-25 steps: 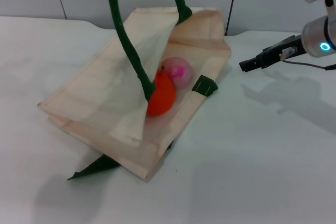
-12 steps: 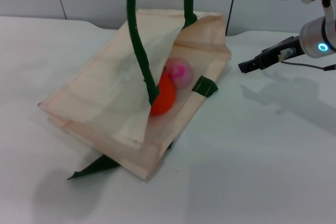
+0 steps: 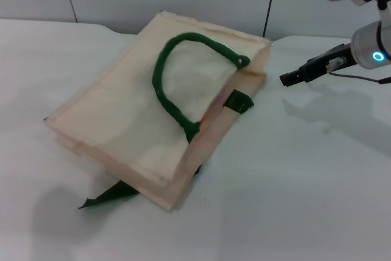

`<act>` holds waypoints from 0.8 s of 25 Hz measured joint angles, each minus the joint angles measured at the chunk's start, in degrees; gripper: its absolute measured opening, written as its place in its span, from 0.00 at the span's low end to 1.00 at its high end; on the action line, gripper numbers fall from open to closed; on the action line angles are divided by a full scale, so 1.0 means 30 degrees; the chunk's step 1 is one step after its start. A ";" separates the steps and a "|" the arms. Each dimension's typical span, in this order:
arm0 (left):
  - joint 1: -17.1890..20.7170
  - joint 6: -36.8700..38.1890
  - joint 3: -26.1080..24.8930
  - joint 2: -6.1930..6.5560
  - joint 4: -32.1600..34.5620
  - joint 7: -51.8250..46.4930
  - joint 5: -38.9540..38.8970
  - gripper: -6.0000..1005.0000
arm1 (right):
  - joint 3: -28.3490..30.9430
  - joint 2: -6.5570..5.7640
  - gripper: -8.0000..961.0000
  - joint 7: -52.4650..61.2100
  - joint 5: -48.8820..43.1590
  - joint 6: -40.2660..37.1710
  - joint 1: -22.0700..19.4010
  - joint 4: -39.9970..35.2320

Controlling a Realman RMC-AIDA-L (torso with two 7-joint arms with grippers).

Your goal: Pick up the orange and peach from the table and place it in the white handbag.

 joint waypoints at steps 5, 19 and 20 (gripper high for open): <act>0.0100 0.0247 -0.0452 -0.0049 -0.0598 0.0111 -0.0273 0.63 | 0.0027 -0.0012 0.87 0.0431 -0.0027 -0.0559 -0.0324 -0.0068; 0.1516 0.4816 -0.0823 -0.0137 -0.3782 0.2597 -0.2070 0.62 | 0.3449 0.1469 0.87 -0.0141 -0.0501 -0.3900 -0.5405 -0.7759; 0.1663 0.5431 -0.0819 -0.0144 -0.4101 0.2868 -0.2437 0.62 | 0.3303 0.1532 0.87 -0.0186 -0.0206 -0.4497 -0.5714 -0.8105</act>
